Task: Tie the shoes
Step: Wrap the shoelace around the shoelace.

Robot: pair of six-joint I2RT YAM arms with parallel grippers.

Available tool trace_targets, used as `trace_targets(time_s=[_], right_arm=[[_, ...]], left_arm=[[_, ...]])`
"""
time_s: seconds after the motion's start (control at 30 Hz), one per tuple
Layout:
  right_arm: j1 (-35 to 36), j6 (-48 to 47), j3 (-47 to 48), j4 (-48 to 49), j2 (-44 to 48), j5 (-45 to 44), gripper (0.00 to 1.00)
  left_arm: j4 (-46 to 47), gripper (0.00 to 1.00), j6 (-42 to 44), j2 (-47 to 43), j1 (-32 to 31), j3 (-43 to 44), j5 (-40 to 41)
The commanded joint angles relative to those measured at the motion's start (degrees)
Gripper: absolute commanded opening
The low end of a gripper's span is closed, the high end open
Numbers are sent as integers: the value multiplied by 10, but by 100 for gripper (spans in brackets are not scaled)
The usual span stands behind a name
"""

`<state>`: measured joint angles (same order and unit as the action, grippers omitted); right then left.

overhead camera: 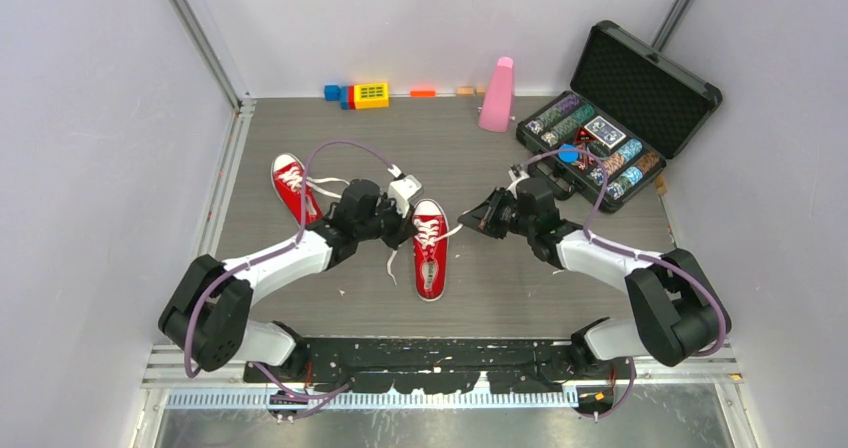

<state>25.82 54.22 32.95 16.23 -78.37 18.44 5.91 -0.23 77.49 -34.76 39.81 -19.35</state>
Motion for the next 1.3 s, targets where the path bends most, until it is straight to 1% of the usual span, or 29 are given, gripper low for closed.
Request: trace_targets(time_s=[0.0, 0.3, 0.43, 0.57, 0.9, 1.1, 1.17, 1.27], right_arm=[[6, -22, 33, 20, -13, 37, 0], [15, -22, 56, 40, -41, 63, 0], [19, -14, 60, 63, -61, 73, 0], [26, -11, 72, 75, -85, 78, 0], [42, 8, 89, 119, -128, 92, 3], [43, 16, 89, 131, -133, 91, 6], [43, 18, 89, 134, -134, 91, 12], [43, 20, 90, 136, -136, 92, 16]], left_arm=[[2, 0, 34, 18, 0, 29, -19], [28, 0, 53, 47, 1, 44, -31], [29, 0, 79, 60, 0, 52, -70], [32, 0, 96, 67, -1, 54, -85], [17, 0, 107, 85, -4, 69, -91], [11, 0, 108, 95, -5, 77, -96], [10, 0, 109, 97, -8, 79, -96], [9, 0, 110, 101, -11, 82, -95]])
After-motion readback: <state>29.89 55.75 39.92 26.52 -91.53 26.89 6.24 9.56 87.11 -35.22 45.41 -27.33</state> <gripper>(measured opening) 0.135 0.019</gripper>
